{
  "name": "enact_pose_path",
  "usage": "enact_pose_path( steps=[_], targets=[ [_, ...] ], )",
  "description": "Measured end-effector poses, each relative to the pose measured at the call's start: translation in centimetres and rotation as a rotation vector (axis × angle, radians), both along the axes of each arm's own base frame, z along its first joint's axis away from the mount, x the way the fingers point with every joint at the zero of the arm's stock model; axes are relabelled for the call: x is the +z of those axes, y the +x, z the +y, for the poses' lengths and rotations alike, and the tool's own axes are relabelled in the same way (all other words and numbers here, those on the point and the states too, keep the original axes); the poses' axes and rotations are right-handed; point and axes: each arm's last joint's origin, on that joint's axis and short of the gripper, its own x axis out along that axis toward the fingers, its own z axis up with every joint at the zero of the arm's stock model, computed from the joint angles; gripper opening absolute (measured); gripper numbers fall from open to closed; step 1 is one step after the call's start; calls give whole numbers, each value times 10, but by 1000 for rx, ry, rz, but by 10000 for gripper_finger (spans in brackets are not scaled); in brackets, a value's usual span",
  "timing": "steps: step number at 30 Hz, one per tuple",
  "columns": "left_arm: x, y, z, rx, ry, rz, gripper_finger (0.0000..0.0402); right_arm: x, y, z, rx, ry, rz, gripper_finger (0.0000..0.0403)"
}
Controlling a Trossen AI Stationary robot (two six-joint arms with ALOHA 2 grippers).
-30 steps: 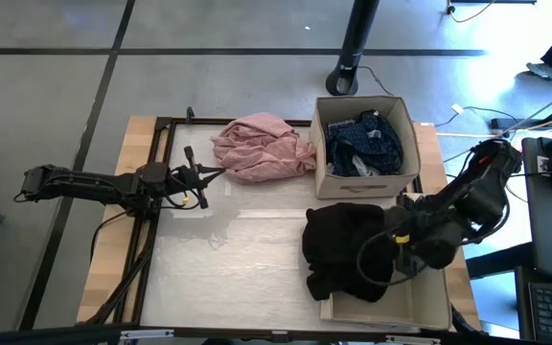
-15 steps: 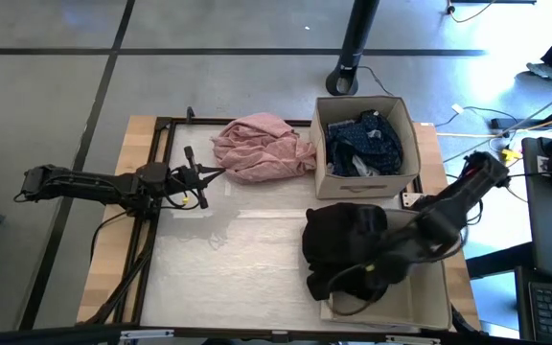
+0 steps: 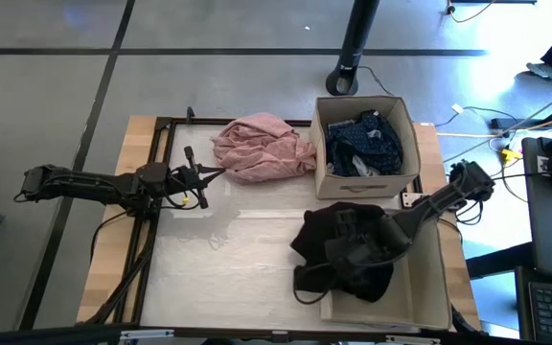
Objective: Sort clothes
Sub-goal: Put the black shirt into the bottom laundry organizer
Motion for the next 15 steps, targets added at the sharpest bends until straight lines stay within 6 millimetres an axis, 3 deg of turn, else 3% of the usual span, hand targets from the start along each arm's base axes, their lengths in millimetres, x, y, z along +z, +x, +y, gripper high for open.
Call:
enact_pose_path(
  steps=[4,10,15],
  targets=[
    [0,0,0,0,12,3,5,-3,2,-1,29,-36,4,161],
    [2,0,0,-1,26,-15,5,-2,2,-2,89,-91,5,19],
    [2,0,0,-1,26,-13,5,10,-4,-7,69,-166,23,28]
  ],
)
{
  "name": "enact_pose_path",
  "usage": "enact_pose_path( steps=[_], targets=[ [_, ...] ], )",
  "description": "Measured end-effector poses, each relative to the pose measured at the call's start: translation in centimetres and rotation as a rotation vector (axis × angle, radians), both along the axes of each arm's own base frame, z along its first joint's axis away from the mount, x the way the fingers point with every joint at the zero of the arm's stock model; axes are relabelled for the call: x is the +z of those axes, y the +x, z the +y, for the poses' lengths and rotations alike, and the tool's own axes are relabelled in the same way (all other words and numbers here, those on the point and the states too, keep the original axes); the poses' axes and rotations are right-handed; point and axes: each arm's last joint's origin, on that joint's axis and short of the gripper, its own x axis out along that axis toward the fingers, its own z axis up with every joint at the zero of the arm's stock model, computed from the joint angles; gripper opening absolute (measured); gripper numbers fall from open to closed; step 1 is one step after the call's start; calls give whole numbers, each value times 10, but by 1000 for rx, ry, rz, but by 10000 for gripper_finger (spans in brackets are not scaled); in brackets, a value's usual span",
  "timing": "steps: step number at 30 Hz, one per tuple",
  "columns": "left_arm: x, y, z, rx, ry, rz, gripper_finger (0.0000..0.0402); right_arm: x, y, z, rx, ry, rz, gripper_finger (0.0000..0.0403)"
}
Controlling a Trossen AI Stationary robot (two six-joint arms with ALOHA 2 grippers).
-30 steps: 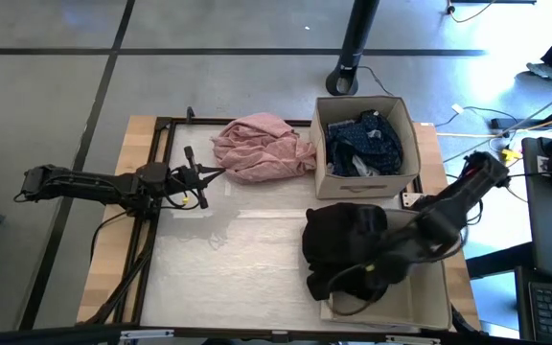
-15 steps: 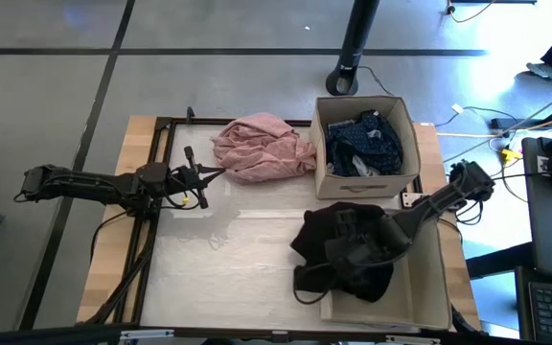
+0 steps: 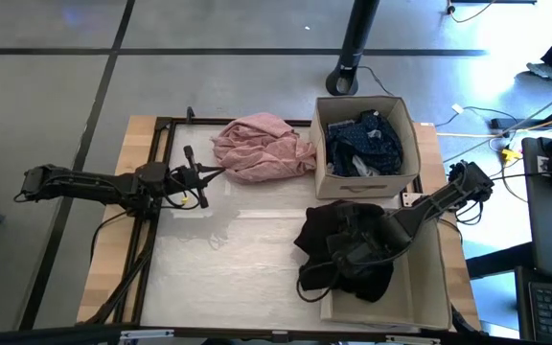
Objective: Sort clothes
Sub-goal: Put the black shirt into the bottom laundry organizer
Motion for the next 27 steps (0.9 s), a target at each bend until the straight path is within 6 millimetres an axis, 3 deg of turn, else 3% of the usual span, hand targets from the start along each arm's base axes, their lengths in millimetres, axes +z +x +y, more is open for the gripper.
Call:
enact_pose_path(
  steps=[7,13,21,27],
  targets=[
    [0,0,0,0,10,4,5,50,-19,-4,-55,-86,-42,16],
    [0,0,0,0,10,5,5,91,-44,7,-48,-4,-226,9],
    [0,0,0,0,9,5,5,104,-88,31,-130,208,-289,11],
    [0,0,0,0,7,4,5,106,-110,47,-218,318,-316,9]
  ],
)
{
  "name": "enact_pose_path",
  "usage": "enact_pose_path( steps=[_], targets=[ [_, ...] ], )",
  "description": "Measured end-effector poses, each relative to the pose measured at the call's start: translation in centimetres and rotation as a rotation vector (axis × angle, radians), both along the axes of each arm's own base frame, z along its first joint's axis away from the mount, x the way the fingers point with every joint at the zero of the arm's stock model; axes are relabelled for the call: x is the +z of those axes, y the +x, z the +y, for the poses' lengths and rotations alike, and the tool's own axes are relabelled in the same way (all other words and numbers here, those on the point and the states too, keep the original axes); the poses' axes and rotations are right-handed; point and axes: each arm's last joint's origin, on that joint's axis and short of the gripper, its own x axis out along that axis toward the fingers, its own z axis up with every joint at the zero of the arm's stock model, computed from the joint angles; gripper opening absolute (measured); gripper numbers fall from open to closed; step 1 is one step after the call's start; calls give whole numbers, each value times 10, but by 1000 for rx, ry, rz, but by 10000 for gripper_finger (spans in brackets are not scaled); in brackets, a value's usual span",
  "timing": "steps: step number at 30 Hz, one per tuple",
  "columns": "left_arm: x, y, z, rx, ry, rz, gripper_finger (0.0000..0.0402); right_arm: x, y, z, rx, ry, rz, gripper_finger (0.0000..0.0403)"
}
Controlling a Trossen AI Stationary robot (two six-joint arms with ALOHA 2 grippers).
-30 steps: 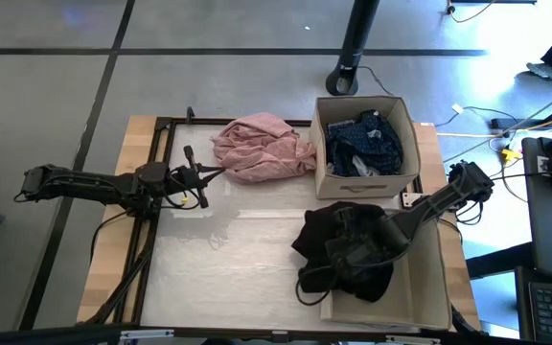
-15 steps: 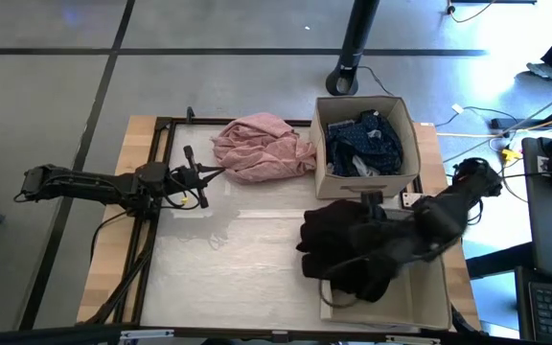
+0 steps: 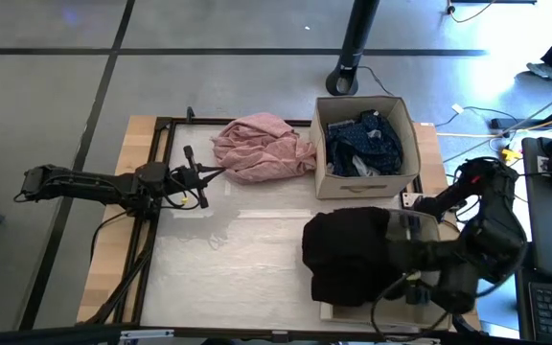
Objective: Sort clothes
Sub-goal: Put the black shirt into the bottom laundry organizer
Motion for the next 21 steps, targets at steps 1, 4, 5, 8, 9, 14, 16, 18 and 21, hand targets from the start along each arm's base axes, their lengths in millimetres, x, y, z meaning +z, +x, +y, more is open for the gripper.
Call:
enact_pose_path(
  steps=[1,4,5,8,9,14,16,18,21],
  targets=[
    [0,0,0,0,0,0,5,0,-4,2,-23,31,-1,11],
    [0,0,0,0,3,1,5,-2,-14,9,-72,107,21,11],
    [0,0,0,0,3,1,5,-7,-17,12,-95,128,52,10],
    [0,0,0,0,9,3,5,-31,-20,18,-198,177,206,8],
    [0,0,0,0,15,6,5,-41,-21,19,-230,176,270,9],
    [0,0,0,0,32,12,5,-94,-32,22,-299,87,564,26],
    [0,0,0,-1,50,16,5,-114,-36,19,-317,32,657,28],
    [2,0,0,1,64,6,5,-127,-39,17,-320,4,748,29],
    [3,0,1,5,68,-9,5,-139,-44,15,-329,-3,883,30]
  ],
)
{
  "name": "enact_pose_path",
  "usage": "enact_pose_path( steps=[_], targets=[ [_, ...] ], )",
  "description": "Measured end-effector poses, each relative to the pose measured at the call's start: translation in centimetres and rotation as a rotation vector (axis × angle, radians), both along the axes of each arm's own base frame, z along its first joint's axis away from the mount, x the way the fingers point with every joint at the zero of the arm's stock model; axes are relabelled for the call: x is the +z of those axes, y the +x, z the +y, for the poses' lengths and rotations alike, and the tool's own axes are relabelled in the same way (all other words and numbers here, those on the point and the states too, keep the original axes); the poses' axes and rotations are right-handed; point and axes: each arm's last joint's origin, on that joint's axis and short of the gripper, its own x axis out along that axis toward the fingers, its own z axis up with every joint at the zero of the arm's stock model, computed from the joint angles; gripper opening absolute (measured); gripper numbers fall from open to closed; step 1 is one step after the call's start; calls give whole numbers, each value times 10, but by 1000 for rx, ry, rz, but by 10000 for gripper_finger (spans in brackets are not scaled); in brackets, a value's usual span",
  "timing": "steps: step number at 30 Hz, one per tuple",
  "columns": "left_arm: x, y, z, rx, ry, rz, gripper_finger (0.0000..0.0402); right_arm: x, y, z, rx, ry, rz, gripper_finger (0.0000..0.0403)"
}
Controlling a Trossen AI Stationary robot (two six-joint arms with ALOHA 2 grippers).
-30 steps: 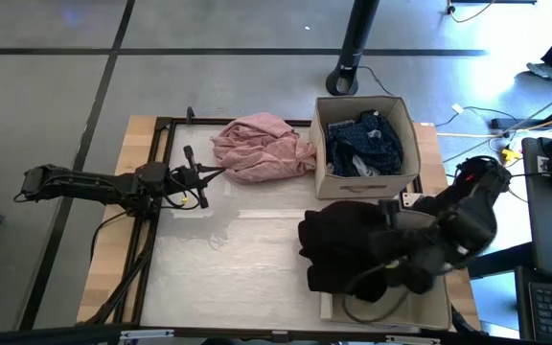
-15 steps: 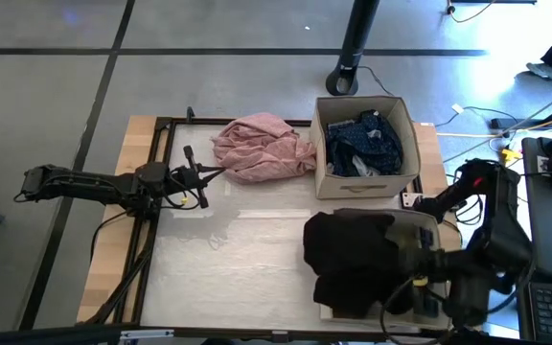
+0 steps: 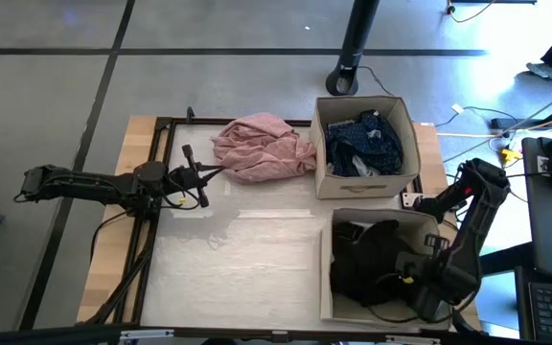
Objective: Sort clothes
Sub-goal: Put the black shirt into the bottom laundry organizer, then put the pink polo shirt into the top laundry organizer
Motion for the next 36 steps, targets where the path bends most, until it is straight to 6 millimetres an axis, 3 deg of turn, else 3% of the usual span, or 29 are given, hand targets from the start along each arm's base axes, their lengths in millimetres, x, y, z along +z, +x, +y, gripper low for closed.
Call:
enact_pose_path(
  steps=[6,11,18,25,31,36],
  targets=[
    [1,0,3,21,-10,-12,5,-3,4,-3,-32,-1,27,36],
    [1,0,3,22,-32,-23,5,11,17,-5,-49,45,-21,87],
    [1,0,3,22,-35,-24,5,55,42,-10,-101,161,-198,191],
    [1,0,3,22,-35,-24,5,109,68,-31,-105,197,-515,246],
    [1,0,3,22,-35,-24,5,134,89,-59,168,-102,-838,262],
    [1,0,3,22,-29,-22,5,141,107,-81,379,-419,-907,264]
  ],
)
